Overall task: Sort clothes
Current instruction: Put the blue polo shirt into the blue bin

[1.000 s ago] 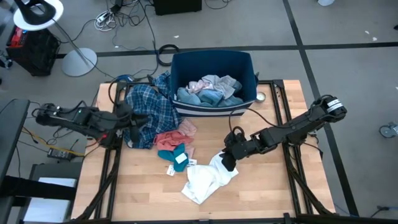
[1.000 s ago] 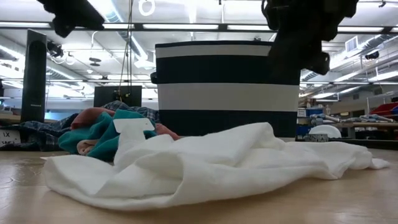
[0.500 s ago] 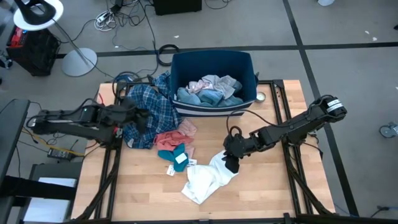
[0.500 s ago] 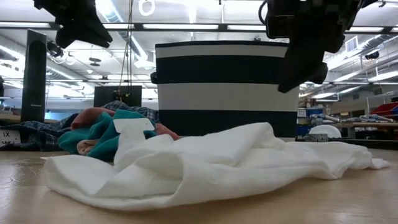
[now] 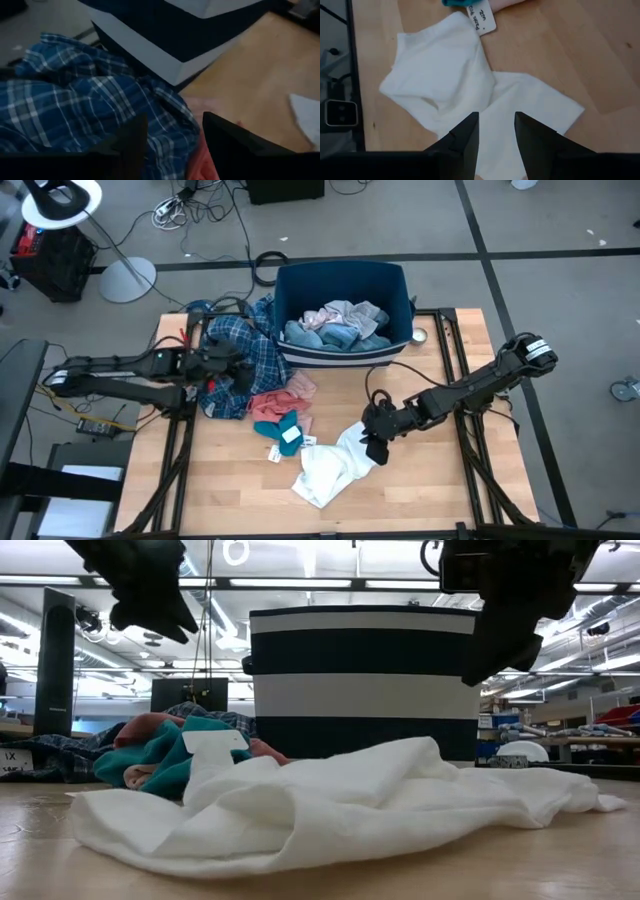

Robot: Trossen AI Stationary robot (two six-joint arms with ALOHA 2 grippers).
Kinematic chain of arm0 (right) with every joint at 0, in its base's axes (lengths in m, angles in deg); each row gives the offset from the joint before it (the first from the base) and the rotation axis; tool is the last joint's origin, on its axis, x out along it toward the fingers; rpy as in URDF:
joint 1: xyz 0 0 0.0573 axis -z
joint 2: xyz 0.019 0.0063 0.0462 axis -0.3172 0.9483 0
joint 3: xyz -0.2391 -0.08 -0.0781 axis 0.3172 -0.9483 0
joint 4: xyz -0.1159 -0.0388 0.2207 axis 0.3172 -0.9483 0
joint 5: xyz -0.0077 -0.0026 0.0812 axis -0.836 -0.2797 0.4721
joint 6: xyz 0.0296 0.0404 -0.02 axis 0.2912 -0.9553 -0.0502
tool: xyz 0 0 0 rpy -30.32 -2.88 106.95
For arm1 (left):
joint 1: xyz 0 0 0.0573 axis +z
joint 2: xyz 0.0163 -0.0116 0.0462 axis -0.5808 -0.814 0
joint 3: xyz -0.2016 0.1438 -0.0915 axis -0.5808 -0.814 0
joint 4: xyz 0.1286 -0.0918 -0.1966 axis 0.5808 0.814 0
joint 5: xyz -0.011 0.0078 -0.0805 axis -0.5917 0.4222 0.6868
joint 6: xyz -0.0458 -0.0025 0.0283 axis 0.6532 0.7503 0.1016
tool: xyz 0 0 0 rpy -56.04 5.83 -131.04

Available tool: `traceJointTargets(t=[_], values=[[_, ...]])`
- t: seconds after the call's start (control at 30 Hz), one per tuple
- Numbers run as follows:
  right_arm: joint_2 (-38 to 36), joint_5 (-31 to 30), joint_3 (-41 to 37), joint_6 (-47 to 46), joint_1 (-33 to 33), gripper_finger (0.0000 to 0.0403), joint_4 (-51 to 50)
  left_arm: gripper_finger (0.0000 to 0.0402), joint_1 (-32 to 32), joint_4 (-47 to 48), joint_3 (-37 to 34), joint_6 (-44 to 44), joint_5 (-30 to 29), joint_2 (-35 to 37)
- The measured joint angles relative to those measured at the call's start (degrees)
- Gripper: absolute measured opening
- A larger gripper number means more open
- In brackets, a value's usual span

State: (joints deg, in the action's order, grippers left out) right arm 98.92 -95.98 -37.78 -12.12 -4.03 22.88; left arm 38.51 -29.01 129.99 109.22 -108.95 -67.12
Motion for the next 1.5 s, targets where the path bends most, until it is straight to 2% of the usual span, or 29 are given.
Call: traceJointTargets(t=[0.13, 0.3, 0.53, 0.8, 0.9, 1.0, 1.1, 1.2, 1.23, 1.37, 1.5], values=[[0.0, -0.02, 0.0, -1.12, -0.57, 0.012, -0.71, 0.0198, 0.13, -0.97, 0.0, -2.14, -3.58, -3.22], [0.0, -0.68, 0.0, -4.55, -0.69, 0.0118, -0.77, 0.0193, 2.86, -2.03, -1.14, -2.67, -1.89, -6.51], [0.0, -1.17, 0.0, -6.27, -0.67, 0.0116, -0.7, 0.0188, 9.88, -13.4, -13.64, 4.76, 6.1, -5.1], [0.0, -0.93, 0.0, -7.4, -0.67, 0.0116, -0.28, 0.0187, 17.44, -17.06, -20.58, 8.15, 7.32, -7.34], [0.0, -0.8, 0.0, -8.51, -0.67, 0.0116, -0.26, 0.0187, 19.82, -20.98, -23.76, 11.99, 7.78, -9.53], [0.0, -0.76, 0.0, -9.34, -0.67, 0.0116, 0.08, 0.0183, 21.59, -25.94, -26.89, 13.96, 10.77, -12.01], [0.0, -0.57, 0.02, -9.42, -0.67, 0.0116, 0.22, 0.0142, 22.18, -27.44, -27.74, 15.42, 14.15, -13.78], [0.0, -0.54, 0.02, -9.44, -0.67, 0.0116, 0.24, 0.0043, 21.96, -27.37, -27.33, 15.11, 16.73, -13.77], [0.0, -0.49, 0.02, -9.42, -0.67, 0.0116, 0.24, 0.0023, 21.77, -27.54, -26.83, 15.02, 17.46, -13.75], [0.02, -0.49, 0.02, -9.33, -0.67, 0.0116, 0.07, 0.0005, 20.88, -23.94, -22.52, 14.72, 17.71, -12.36], [0.02, -0.49, 0.02, -9.06, -0.67, 0.0116, 0.05, 0.0002, 18.82, -13.73, -14.53, 12.04, 14.81, -10.19]])
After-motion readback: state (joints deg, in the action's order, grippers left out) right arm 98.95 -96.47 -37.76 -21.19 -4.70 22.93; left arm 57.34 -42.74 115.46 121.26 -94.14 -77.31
